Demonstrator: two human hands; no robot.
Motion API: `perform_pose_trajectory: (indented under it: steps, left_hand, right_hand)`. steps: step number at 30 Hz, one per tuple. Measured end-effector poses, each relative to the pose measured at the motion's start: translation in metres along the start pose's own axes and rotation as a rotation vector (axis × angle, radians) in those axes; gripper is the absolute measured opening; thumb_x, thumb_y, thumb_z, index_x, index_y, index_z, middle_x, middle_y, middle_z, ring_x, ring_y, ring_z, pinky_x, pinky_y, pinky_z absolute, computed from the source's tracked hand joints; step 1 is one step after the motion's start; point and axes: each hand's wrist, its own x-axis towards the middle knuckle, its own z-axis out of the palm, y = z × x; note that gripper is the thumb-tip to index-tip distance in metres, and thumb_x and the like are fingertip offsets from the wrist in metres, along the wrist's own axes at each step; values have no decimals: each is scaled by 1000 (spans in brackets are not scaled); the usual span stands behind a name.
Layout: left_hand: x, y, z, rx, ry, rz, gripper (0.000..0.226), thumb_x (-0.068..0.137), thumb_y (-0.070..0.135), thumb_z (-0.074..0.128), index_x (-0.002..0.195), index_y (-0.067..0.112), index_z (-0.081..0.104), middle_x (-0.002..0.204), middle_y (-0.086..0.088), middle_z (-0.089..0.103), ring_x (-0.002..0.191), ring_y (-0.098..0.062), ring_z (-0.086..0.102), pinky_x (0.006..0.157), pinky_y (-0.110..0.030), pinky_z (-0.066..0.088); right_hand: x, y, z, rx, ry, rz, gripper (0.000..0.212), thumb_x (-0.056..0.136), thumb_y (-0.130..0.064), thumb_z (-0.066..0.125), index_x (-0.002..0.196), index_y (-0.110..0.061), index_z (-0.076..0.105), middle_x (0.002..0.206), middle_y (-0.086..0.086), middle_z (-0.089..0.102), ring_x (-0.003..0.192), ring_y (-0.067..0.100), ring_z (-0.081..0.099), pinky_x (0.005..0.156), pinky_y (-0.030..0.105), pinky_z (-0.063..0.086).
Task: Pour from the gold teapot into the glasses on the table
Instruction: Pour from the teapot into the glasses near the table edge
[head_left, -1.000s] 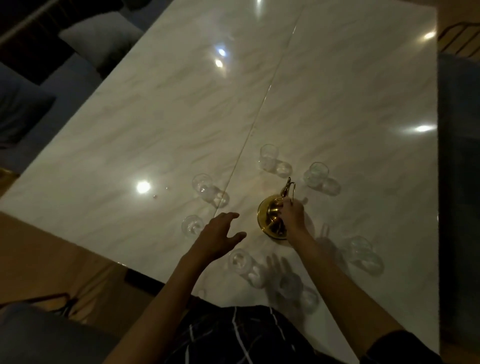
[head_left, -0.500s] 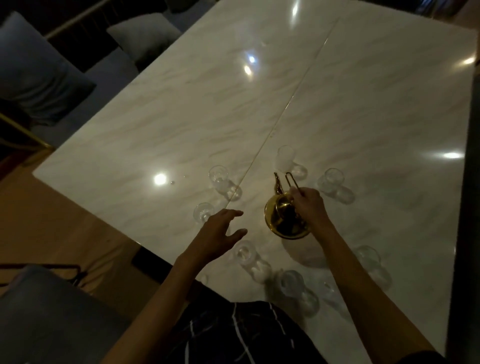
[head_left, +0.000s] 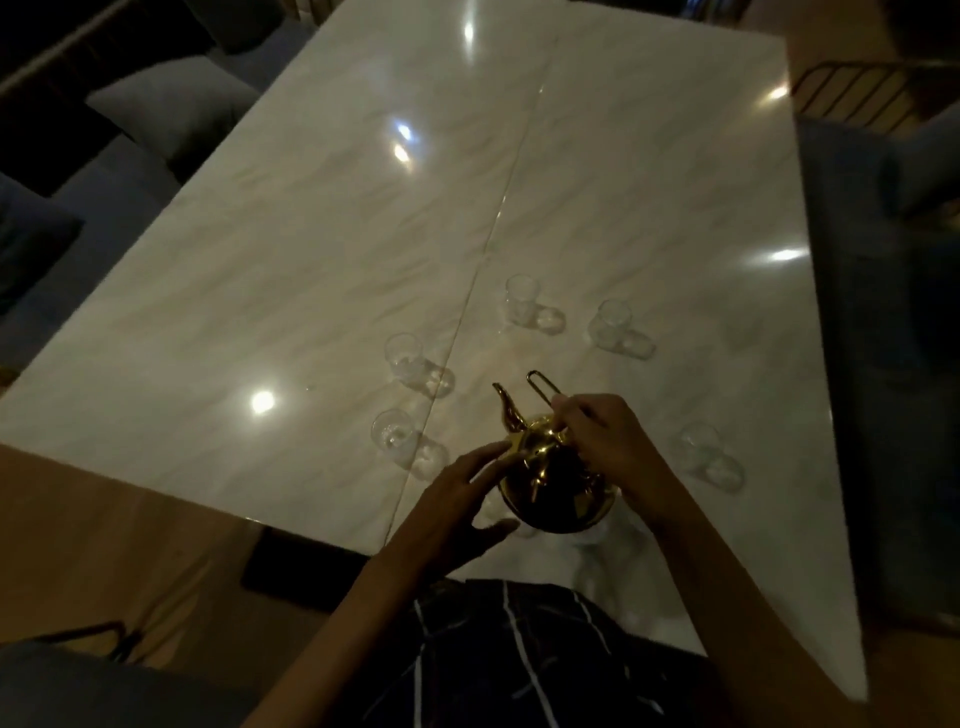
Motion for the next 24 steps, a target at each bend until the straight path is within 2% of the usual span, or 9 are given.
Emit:
perform_pose_trajectory:
  steps: [3, 6, 10, 13, 15, 21, 24]
  left_hand:
    - [-9, 0, 7, -14, -33, 135, 73, 88, 42, 66, 150, 28, 32, 159, 5, 23, 142, -8, 27, 108, -20, 32]
    - [-17, -4, 17, -42, -89, 195, 73, 88, 38, 68, 151, 27, 33, 160, 2, 22, 143, -13, 29, 106, -28, 39]
    - [-29, -4, 31, -82, -166, 241, 74, 88, 36, 69, 151, 29, 31, 161, 2, 18, 140, -15, 33, 104, -23, 37]
    - [-37, -3, 38, -67, -220, 259, 70, 91, 36, 64, 151, 33, 29, 161, -2, 18, 136, -20, 38, 97, -30, 46]
    - [-43, -1, 39, -76, -253, 280, 66, 92, 36, 60, 151, 35, 30, 160, -4, 18, 135, -20, 37, 94, -30, 48]
    - [-53, -1, 42, -47, -360, 322, 81, 90, 31, 67, 152, 42, 16, 162, -2, 9, 140, -22, 30, 95, -34, 50]
    - [-56, 2, 42, -53, -375, 331, 79, 91, 35, 66, 153, 41, 17, 162, -4, 10, 139, -22, 32, 92, -32, 50]
  right_hand:
    - [-23, 6, 11, -80, 14, 22, 39, 100, -33, 50, 67, -21, 66, 61, -9, 59, 62, 7, 57, 64, 25, 44]
    - [-43, 15, 22, -162, 37, 52, 43, 98, -38, 51, 68, -14, 70, 60, -2, 63, 62, 14, 61, 65, 31, 48]
    - [-65, 23, 34, -202, 75, 93, 46, 96, -44, 52, 66, -14, 70, 59, 2, 64, 60, 17, 64, 62, 36, 50]
    - [-79, 26, 40, -215, 93, 126, 46, 95, -44, 54, 58, -19, 64, 53, -1, 59, 54, 13, 59, 57, 32, 46]
    - [-86, 29, 43, -244, 93, 150, 47, 94, -47, 53, 64, -15, 68, 58, 4, 62, 57, 16, 62, 58, 35, 48]
    - [-102, 29, 49, -231, 127, 205, 47, 93, -46, 56, 61, -14, 68, 55, 9, 60, 51, 13, 56, 54, 30, 42]
    - [-106, 28, 49, -244, 123, 226, 47, 93, -48, 55, 66, -14, 71, 58, 8, 64, 55, 18, 62, 56, 35, 48]
